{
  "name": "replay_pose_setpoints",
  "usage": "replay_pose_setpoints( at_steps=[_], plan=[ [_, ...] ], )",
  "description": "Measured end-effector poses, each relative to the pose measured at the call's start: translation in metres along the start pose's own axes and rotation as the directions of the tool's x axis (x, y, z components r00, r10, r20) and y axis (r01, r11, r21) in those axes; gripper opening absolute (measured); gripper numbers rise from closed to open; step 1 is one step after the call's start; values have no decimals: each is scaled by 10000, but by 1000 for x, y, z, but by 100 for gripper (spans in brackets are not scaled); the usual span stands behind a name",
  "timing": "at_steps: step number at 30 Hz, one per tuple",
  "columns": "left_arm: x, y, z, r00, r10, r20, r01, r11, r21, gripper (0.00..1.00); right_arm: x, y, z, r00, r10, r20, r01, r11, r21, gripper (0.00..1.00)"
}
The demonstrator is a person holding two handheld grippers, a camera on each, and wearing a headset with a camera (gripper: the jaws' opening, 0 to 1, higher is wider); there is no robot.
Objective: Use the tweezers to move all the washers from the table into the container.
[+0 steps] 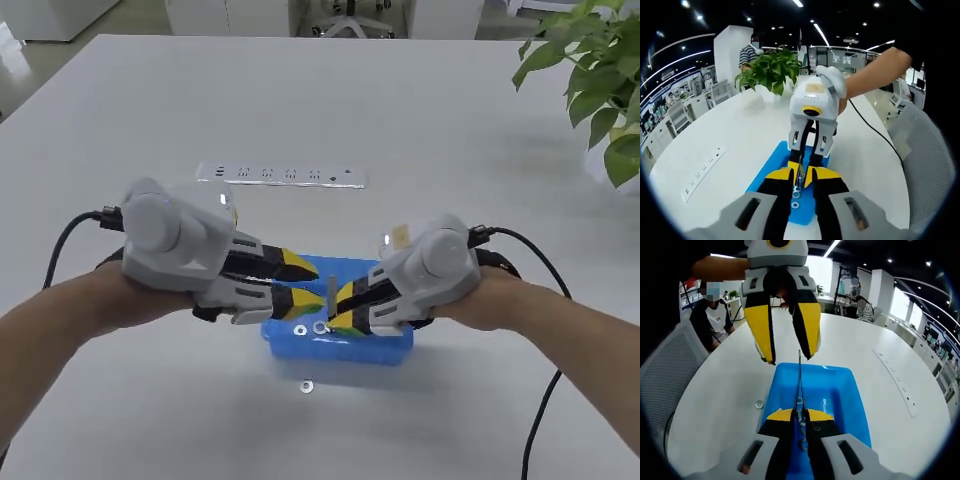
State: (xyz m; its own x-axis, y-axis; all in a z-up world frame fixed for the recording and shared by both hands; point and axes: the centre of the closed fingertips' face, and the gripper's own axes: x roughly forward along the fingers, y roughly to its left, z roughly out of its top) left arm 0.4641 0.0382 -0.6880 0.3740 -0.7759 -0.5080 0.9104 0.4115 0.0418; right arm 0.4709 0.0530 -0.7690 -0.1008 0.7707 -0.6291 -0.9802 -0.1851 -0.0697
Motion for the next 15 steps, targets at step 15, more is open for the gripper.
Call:
replay_pose_setpoints(
  at_steps=[15],
  plan=[
    [9,0,7,9994,-347,92,344,9990,292,6,0,1,0,9999,62,-99,-65,9997,-221,10]
  ],
)
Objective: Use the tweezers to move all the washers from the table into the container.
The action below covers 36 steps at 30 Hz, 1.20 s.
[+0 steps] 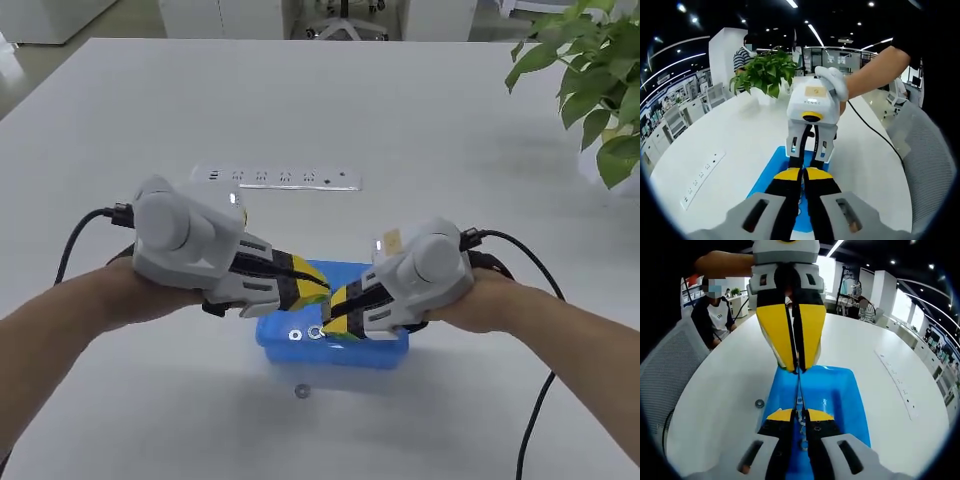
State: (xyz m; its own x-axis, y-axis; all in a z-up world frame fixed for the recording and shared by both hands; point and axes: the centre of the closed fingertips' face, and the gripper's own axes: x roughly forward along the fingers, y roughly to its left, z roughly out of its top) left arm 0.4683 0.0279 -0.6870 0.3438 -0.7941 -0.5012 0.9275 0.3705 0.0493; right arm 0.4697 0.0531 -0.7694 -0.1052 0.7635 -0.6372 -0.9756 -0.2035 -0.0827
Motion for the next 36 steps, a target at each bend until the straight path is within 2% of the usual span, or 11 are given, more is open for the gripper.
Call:
replay_pose_setpoints(
  at_steps=[8,19,30,36],
  plan=[
    [0,0,-1,10000,4,-97,-3,9999,143,6,0,0,-1,9999,-17,-141,15,9999,-122,11],
    [0,1,-1,9998,105,-145,-102,9998,197,5,-5,-1,1,9997,-202,-166,203,9998,64,16],
    [1,2,0,9996,175,-201,-168,9993,323,5,-24,-1,-1,9975,-692,-103,698,9951,704,24],
    [2,2,0,9995,187,-257,-179,9994,306,5,-40,-1,1,9930,-1180,-45,1178,9869,1105,30]
  ],
)
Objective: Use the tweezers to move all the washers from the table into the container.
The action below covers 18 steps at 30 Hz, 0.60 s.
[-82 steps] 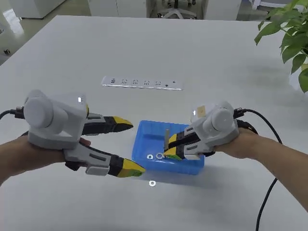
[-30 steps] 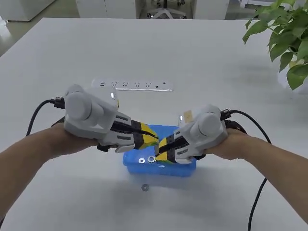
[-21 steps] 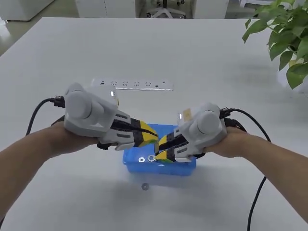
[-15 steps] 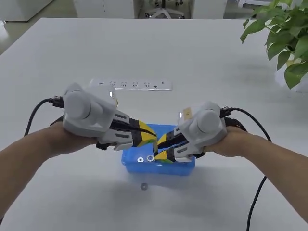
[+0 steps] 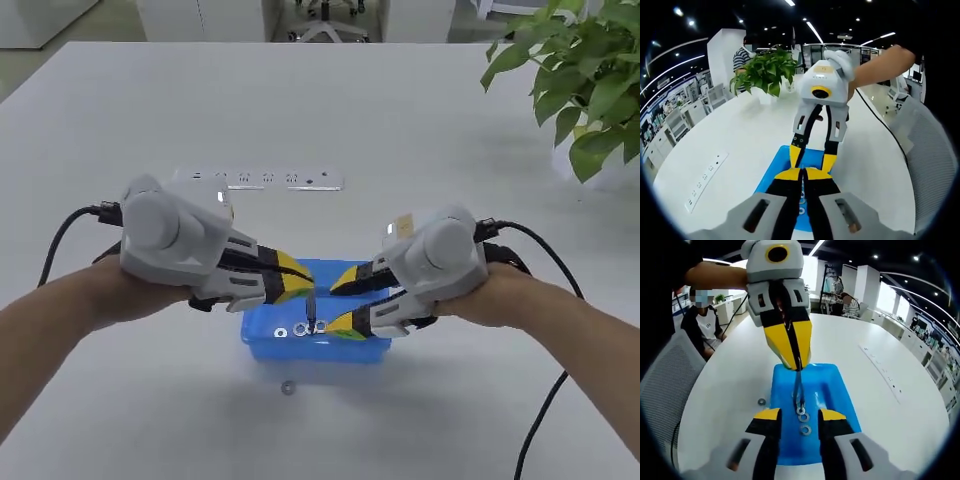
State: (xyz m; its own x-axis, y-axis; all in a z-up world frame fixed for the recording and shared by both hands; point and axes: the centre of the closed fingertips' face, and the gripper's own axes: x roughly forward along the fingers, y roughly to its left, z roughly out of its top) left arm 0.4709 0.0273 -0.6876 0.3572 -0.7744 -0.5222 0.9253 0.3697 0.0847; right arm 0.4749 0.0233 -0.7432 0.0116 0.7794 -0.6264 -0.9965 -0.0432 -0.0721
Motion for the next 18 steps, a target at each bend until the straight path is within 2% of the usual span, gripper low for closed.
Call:
replay_pose_setpoints(
  at_steps=[8,18],
  plan=[
    [-3,2,1,10000,80,-23,-80,9999,-76,4,-20,2,-2,9986,-515,70,512,9982,316,36],
    [-12,2,7,9999,151,-19,-151,9998,-150,5,-43,4,-5,9927,-1191,167,1169,9885,954,45]
  ],
)
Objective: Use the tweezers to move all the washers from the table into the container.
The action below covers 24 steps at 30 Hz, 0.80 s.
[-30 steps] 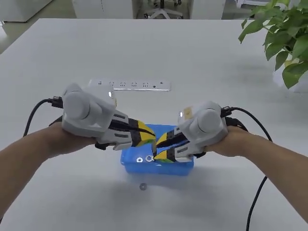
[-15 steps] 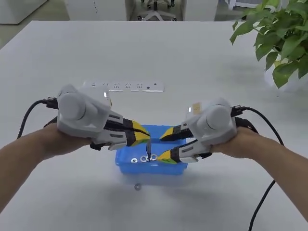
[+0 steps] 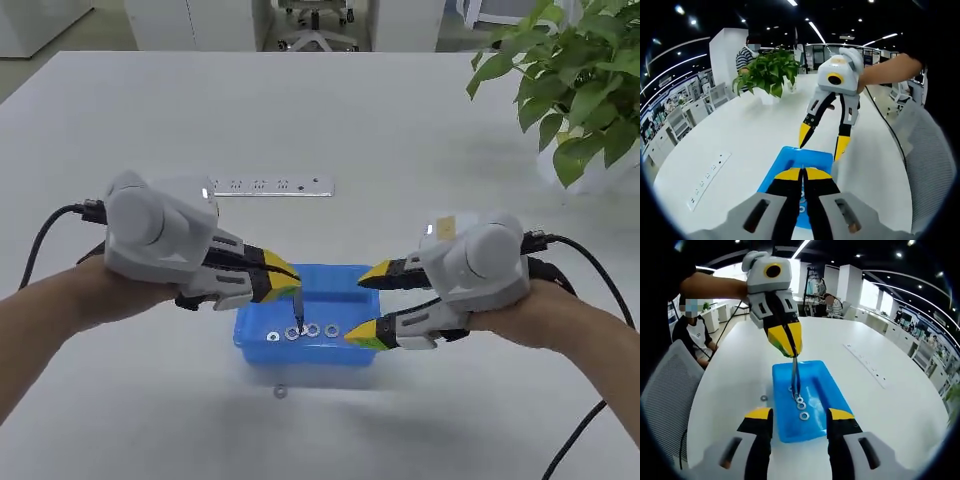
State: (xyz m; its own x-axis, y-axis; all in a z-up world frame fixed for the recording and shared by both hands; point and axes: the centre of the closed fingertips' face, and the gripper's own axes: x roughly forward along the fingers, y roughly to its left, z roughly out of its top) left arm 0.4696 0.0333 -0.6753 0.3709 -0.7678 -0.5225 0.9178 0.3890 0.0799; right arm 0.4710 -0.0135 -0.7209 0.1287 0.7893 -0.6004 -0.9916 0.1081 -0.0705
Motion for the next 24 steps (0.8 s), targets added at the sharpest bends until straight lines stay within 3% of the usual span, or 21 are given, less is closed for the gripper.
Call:
replay_pose_setpoints(
  at_steps=[17,24],
  plan=[
    [-25,-4,12,9991,420,47,-420,9991,69,5,-28,18,-4,9978,-646,162,629,9939,911,63],
    [-39,-6,15,9984,556,69,-555,9983,-153,4,-34,27,-4,9969,-721,300,683,9914,1114,70]
  ],
)
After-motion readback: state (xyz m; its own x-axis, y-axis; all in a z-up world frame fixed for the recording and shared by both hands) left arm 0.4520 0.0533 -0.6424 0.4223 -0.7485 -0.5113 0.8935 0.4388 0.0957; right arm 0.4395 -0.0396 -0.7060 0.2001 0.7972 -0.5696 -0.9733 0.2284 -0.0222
